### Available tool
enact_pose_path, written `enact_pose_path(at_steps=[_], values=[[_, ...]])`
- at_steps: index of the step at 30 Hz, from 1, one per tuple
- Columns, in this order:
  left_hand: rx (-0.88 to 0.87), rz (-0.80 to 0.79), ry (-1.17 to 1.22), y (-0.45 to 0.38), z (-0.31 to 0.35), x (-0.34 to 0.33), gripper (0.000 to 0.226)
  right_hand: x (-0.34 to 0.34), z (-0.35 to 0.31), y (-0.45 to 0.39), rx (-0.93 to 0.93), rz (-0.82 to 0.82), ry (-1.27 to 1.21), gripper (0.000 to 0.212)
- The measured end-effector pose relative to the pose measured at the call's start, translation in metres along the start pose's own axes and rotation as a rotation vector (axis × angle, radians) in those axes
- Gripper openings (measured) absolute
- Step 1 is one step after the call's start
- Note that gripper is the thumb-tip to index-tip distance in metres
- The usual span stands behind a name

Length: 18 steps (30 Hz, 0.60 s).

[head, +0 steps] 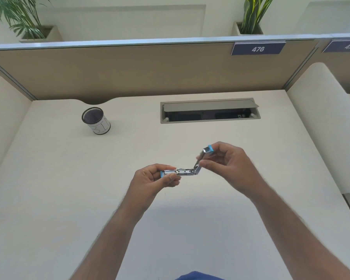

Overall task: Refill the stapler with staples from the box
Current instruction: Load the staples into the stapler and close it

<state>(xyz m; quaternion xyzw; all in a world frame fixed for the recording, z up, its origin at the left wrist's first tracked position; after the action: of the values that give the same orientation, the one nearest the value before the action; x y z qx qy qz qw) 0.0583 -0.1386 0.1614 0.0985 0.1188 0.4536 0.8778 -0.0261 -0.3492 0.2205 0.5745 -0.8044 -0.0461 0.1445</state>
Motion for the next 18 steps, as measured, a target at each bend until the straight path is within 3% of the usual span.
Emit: enact_pose_path(at_steps=[7, 12, 15, 18], values=[[-0.008, -0.064, -0.017, -0.007, -0.005, -0.008, 0.019, -0.054, 0.005, 0.000, 0.104, -0.050, 0.285, 0.028], [0.008, -0.060, 0.017, -0.012, -0.012, -0.002, 0.030, -0.073, 0.017, 0.001, 0.223, -0.163, 0.643, 0.086], [0.016, -0.106, -0.038, -0.015, -0.016, -0.003, 0.023, -0.073, 0.023, 0.002, 0.354, -0.041, 0.851, 0.076], [0.001, -0.159, -0.133, -0.017, -0.019, -0.004, 0.025, -0.071, 0.031, 0.003, 0.370, 0.004, 0.841, 0.058]])
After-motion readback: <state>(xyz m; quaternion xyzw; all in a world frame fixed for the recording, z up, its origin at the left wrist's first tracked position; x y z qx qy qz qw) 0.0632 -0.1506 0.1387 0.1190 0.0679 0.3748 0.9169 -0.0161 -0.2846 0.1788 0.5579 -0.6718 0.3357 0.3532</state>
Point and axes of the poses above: each hand's wrist, its own y-axis away from the middle knuckle, its own x-axis out of the back of the hand, z = x × y, the point moved 10 cm from there along -y, towards the middle knuckle, and after that the axes turned 6 degrees about -x, right-handed, at the moved point
